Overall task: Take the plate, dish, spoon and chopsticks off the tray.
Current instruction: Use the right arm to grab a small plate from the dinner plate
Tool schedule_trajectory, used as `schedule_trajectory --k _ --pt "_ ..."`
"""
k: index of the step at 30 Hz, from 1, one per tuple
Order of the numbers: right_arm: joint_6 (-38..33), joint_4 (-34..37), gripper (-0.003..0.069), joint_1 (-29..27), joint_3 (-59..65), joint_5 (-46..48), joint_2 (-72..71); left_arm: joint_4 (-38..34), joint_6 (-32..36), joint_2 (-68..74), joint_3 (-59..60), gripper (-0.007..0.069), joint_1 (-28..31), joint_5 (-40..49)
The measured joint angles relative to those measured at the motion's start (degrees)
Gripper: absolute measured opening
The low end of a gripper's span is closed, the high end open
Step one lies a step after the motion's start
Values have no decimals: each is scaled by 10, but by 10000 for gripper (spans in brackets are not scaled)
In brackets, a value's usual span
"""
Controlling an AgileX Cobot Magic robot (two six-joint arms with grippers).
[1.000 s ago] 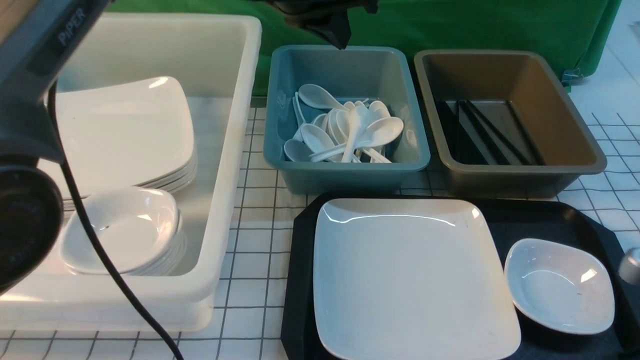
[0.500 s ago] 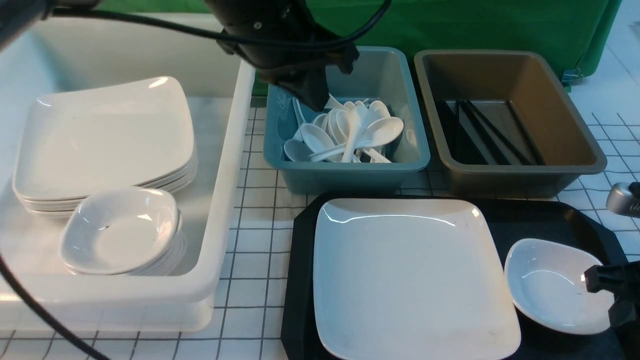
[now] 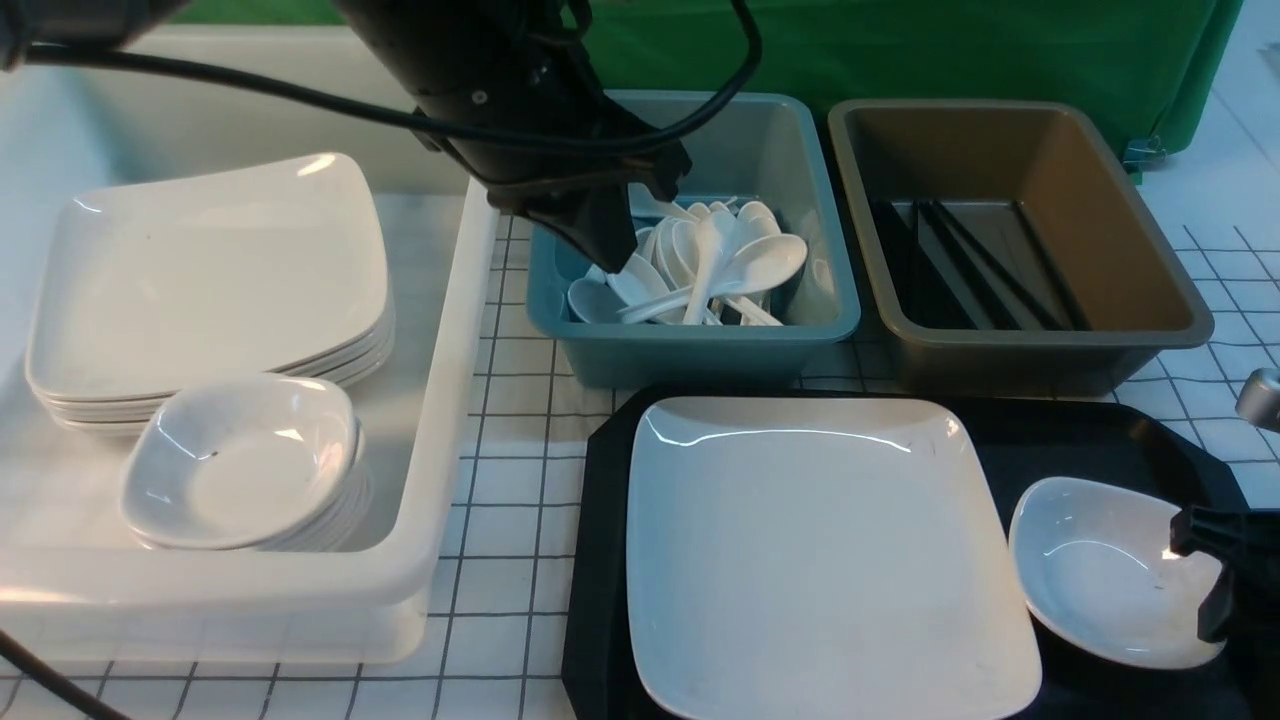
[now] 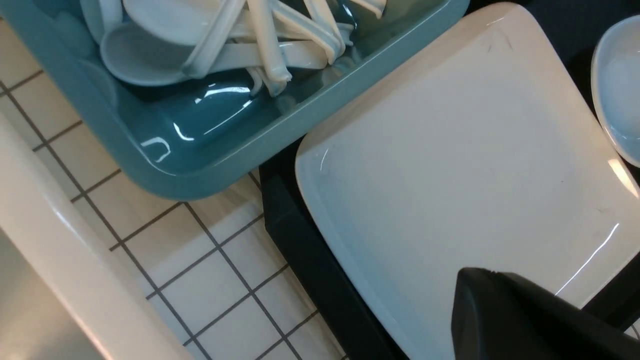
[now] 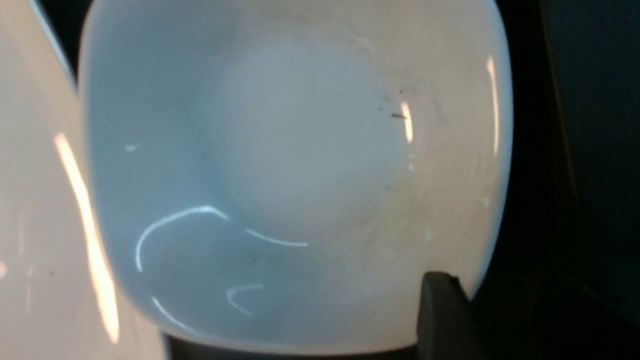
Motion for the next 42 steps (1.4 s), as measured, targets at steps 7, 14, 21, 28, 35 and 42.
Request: schedule_trajectory --k 7,14,21,28,35,42 --pt "27 0 325 0 0 -28 48 0 1 3 0 0 0 0" --pt "29 6 325 0 0 -56 72 0 2 4 3 0 0 -1" --pt "29 28 302 0 0 -74 76 0 3 4 3 0 0 -1" --pt "36 37 258 -3 -1 -81 74 0 6 4 3 0 0 -2" --pt "3 44 251 -4 -1 -65 63 1 11 4 3 0 0 -2" --pt "-51 43 176 -5 -1 -39 4 2 15 4 3 0 0 -2"
